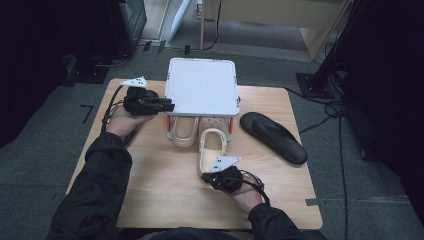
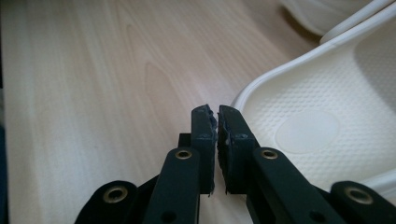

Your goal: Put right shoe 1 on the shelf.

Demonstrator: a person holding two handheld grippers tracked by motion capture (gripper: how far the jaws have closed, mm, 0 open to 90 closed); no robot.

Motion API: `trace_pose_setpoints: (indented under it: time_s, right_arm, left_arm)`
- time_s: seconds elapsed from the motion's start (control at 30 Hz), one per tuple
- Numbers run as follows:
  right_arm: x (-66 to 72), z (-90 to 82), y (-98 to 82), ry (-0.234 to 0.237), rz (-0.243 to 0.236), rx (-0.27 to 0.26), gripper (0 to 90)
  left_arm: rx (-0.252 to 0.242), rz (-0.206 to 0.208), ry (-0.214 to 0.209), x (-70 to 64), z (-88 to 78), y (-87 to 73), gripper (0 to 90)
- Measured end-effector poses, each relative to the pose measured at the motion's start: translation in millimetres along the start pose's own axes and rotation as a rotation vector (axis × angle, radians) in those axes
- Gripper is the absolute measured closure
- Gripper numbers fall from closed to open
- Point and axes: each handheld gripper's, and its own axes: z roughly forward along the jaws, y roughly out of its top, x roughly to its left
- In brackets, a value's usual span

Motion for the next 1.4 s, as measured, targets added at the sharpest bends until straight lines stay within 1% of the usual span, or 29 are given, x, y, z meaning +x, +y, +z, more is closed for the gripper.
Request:
trace_pose_setpoints:
  time_s: [0.1,0.17,0.33,0.5,0.57,0.6,0.63,0.7,0.77,0.8,0.83,0.97,1.03,1.1,1.13,1.2,1.3,1.4]
  right_arm:
    - [-6.1,-0.5,2.0,0.007,0.013,-0.005,85.4]
    - [-7.7,0.3,2.8,-0.012,0.006,-0.007,84.9]
    - [-14.9,1.1,6.5,-0.035,0.01,-0.016,84.6]
    - [-25.7,2.7,12.2,-0.056,0.018,-0.032,84.2]
    - [-29.8,3.2,14.7,-0.069,0.013,-0.042,84.1]
    - [-32.6,3.4,16.8,-0.073,0.018,-0.048,84.0]
    - [-34.4,3.4,18.1,-0.08,0.015,-0.052,83.8]
    - [-39.4,3.9,21.7,-0.077,0.013,-0.058,83.9]
    - [-43.0,6.6,24.5,-0.077,0.011,-0.049,84.6]
    - [-44.7,7.6,25.6,-0.076,0.005,-0.057,84.4]
    - [-45.8,8.6,27.0,-0.087,-0.001,-0.055,84.4]
    - [-51.9,12.5,31.2,-0.091,-0.002,-0.053,84.5]
    - [-54.8,13.7,31.5,-0.075,0.011,-0.065,84.4]
    - [-54.2,13.5,30.9,-0.072,0.027,-0.068,82.9]
    - [-53.5,13.0,30.5,-0.076,0.024,-0.066,82.9]
    - [-50.9,10.0,27.2,-0.07,0.022,-0.055,82.9]
    - [-48.1,4.5,17.6,-0.07,0.03,-0.014,82.8]
    - [-53.2,3.2,8.3,-0.095,0.05,0.018,82.9]
  left_arm:
    - [0.0,0.0,0.001,0.0,0.0,0.0,66.3]
    - [-0.002,-0.002,0.001,0.1,0.1,-0.1,66.3]
    - [-0.002,-0.002,0.001,0.1,0.1,-0.1,66.3]
    - [-0.001,0.001,0.004,-0.4,0.3,0.0,66.7]
    - [-0.001,-0.004,0.004,0.1,0.2,0.1,67.0]
    - [0.002,-0.007,0.003,0.5,-0.1,0.3,67.3]
    - [0.002,-0.016,0.001,0.8,-0.1,0.6,67.7]
    - [0.003,-0.018,0.001,1.0,-0.1,0.9,68.1]
    - [0.004,-0.018,0.002,0.8,-0.1,0.9,68.1]
    - [0.006,-0.014,0.003,0.7,-0.2,1.0,68.2]
    - [0.006,-0.013,0.003,0.6,-0.2,1.0,68.2]
    - [0.006,-0.013,0.004,0.6,-0.3,1.0,68.2]
    - [0.005,-0.013,0.003,0.9,-0.5,0.8,68.2]
    - [0.003,-0.012,0.003,0.9,-0.4,0.7,68.3]
    - [0.003,-0.012,0.004,0.8,-0.3,0.7,68.3]
    - [0.003,-0.011,0.003,0.9,-0.5,0.6,68.3]
    - [0.003,-0.012,0.004,1.0,-0.4,0.5,68.5]
    - [0.004,-0.016,0.002,1.3,-0.3,0.8,69.0]
